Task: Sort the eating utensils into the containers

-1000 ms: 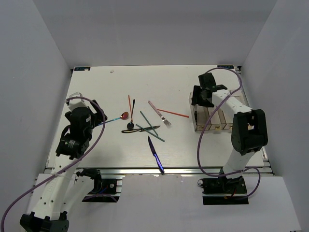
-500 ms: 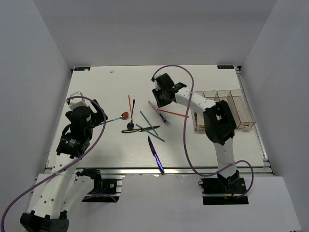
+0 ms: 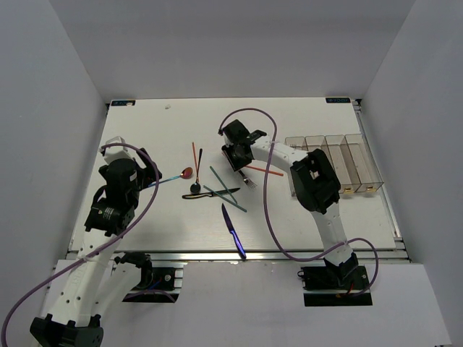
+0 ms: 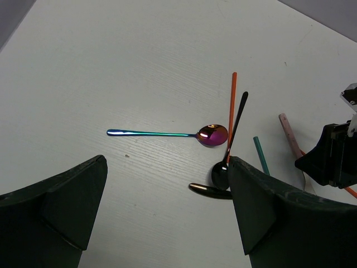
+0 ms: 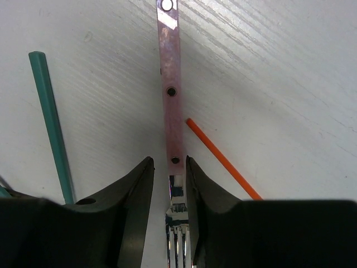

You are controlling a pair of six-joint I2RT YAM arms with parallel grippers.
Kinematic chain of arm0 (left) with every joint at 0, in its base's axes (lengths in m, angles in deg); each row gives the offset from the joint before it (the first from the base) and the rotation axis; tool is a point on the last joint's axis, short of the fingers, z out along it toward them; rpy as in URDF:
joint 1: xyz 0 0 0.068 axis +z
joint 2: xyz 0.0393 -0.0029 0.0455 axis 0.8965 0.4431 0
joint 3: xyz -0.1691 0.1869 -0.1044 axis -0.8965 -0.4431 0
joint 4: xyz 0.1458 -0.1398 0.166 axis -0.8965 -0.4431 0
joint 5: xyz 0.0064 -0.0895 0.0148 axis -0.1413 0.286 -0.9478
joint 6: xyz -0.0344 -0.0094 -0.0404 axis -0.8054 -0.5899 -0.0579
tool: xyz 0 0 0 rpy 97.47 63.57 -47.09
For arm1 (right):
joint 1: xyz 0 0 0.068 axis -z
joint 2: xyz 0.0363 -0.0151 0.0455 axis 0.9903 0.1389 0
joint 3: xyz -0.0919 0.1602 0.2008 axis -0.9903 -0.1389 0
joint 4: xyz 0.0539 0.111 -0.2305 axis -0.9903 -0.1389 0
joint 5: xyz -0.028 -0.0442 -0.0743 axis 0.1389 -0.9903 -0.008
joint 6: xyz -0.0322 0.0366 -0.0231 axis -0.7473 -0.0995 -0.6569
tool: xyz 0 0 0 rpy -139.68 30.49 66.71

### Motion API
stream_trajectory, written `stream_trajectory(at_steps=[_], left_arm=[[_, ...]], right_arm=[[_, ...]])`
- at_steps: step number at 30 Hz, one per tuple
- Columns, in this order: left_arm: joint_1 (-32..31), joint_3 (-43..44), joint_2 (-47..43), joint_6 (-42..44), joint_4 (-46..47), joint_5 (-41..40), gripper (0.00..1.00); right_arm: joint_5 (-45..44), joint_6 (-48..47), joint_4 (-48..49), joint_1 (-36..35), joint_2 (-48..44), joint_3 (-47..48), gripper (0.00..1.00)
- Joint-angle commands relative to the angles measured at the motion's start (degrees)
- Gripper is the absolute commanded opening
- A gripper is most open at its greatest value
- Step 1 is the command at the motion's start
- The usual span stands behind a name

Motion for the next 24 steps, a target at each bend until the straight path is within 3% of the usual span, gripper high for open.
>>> stream_trajectory(at_steps=[1, 9, 16, 21, 24], left_arm=[[0.1, -0.2, 0.0, 0.4, 0.7, 0.6, 0.98], [0.1, -0.3, 0.1, 0.4, 0.7, 0.8, 0.98], [0.1, -0.3, 0.4, 0.4, 0.6, 0.9, 0.98], [0.1, -0.3, 0.4, 0.4, 0.6, 0.9, 0.98], [0.1, -0.3, 0.4, 0.4, 0.6, 0.9, 0.98]], right_arm=[[-0.7, -1.0, 0.5, -0.2, 0.0, 1.5, 0.35], [0.3, 0.1, 0.7, -0.3, 1.7, 0.6, 0.35], [5.3, 0.4, 1.2, -1.6, 0.6, 0.7, 0.0], [18.6, 3.9, 9.1, -1.3, -7.9, -4.6, 0.0], [22.3, 7.5, 13.8, 0.0, -15.6, -8.7, 0.0]])
